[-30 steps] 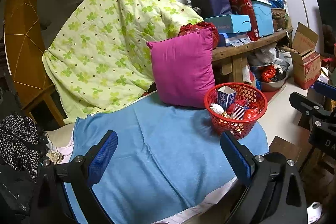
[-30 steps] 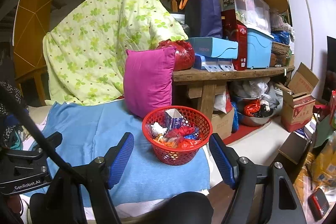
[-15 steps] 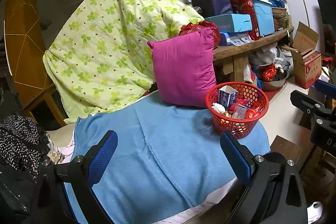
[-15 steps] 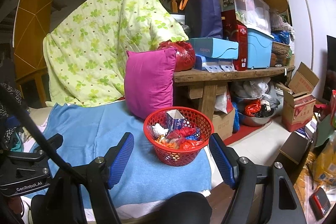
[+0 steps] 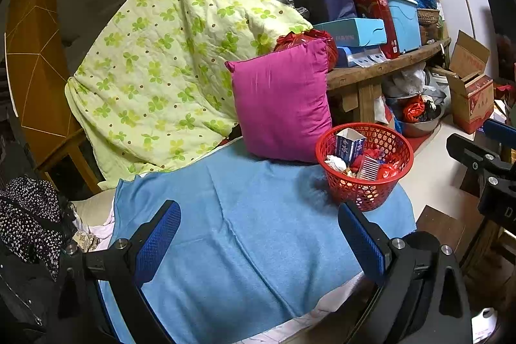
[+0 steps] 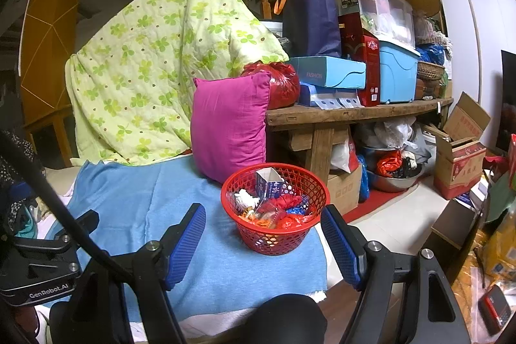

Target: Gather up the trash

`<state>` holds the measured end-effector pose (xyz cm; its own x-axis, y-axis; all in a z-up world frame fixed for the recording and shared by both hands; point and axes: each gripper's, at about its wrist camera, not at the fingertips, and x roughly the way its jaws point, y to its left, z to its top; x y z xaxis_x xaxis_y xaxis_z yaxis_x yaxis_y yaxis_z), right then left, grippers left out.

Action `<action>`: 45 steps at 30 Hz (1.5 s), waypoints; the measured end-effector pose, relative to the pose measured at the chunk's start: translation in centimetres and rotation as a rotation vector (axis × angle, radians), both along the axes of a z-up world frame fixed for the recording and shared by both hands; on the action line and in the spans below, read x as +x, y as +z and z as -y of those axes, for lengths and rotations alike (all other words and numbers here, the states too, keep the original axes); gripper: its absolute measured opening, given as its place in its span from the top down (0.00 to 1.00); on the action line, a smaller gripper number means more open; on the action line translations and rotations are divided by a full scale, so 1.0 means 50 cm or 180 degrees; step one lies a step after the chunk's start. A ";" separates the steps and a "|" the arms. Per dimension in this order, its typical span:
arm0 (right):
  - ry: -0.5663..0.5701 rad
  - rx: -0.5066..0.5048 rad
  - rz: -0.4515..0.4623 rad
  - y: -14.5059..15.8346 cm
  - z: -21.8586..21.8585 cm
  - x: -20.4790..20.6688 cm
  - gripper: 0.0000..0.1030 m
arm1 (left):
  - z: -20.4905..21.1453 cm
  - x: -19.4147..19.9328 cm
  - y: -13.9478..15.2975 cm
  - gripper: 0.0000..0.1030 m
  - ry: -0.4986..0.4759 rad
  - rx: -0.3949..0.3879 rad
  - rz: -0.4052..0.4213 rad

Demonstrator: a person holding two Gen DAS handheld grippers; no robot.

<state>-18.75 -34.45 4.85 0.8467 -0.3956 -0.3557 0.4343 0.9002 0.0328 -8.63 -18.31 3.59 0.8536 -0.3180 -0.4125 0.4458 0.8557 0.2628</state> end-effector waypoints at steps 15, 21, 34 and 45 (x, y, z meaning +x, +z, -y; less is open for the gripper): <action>0.0003 0.0003 0.0002 -0.001 0.000 0.001 0.25 | -0.004 0.006 -0.007 0.05 0.0012 0.0002 -0.0012; -0.0002 0.0009 0.0004 -0.001 0.000 0.000 0.25 | -0.005 0.007 -0.008 0.05 0.0010 0.0003 -0.0017; -0.0024 0.0045 -0.0020 -0.009 0.000 0.012 0.25 | 0.007 0.008 -0.022 0.05 0.0001 0.0060 -0.0063; -0.0038 0.0080 -0.0027 -0.017 0.010 0.012 0.25 | 0.016 0.012 -0.030 0.05 -0.0016 0.0116 -0.0092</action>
<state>-18.17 -34.98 4.01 0.8390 -0.3964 -0.3728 0.4453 0.8939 0.0515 -8.01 -19.11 2.09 0.8397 -0.3066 -0.4483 0.4578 0.8436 0.2807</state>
